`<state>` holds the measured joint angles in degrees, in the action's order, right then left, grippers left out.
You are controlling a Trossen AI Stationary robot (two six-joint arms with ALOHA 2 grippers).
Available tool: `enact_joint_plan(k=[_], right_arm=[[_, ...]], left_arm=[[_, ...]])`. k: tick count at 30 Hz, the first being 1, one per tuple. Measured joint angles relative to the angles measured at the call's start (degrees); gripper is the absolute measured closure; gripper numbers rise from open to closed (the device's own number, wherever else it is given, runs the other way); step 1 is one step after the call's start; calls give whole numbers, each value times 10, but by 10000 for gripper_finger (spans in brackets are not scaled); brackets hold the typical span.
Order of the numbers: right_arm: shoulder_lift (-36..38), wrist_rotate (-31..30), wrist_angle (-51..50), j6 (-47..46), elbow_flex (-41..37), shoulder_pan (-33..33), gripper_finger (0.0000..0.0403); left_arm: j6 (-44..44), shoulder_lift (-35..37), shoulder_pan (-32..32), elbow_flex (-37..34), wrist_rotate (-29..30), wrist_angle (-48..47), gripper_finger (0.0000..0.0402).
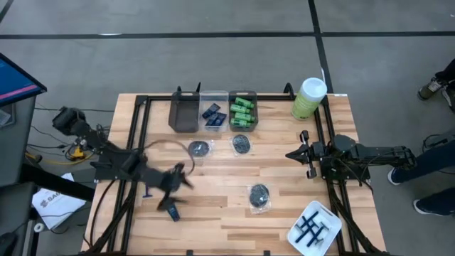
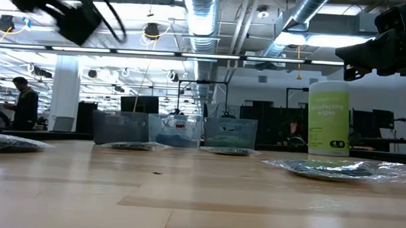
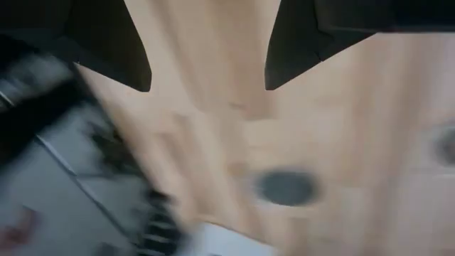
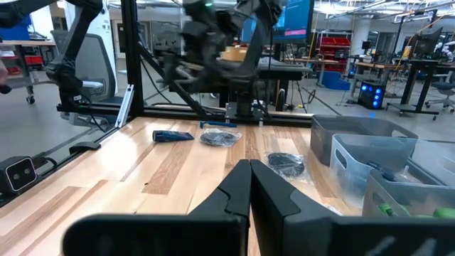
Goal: Pick & Place Travel size toiletries
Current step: Put the blue shave cream into the transparent bin
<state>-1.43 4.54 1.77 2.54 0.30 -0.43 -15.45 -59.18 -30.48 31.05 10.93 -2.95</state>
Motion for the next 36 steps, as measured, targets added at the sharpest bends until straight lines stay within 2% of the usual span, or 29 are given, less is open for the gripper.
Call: enact_joint_plan(k=[5,10,17,24,31,36], right_arm=[[0,0,0,0,0,0,403],[0,0,0,0,0,0,403],[0,0,0,0,0,0,403],[0,0,0,0,0,0,403],[0,0,0,0,0,0,403],[0,0,0,0,0,0,403]], left_arm=[[0,-22,-121,0,0,-1,129],[0,-71,-174,0,-2,-1,129],[1,-154,-174,0,-7,1,129],[4,-221,-167,0,-74,5,129],[39,-255,-167,0,-62,9,129],[66,-275,-167,0,-55,10,154]])
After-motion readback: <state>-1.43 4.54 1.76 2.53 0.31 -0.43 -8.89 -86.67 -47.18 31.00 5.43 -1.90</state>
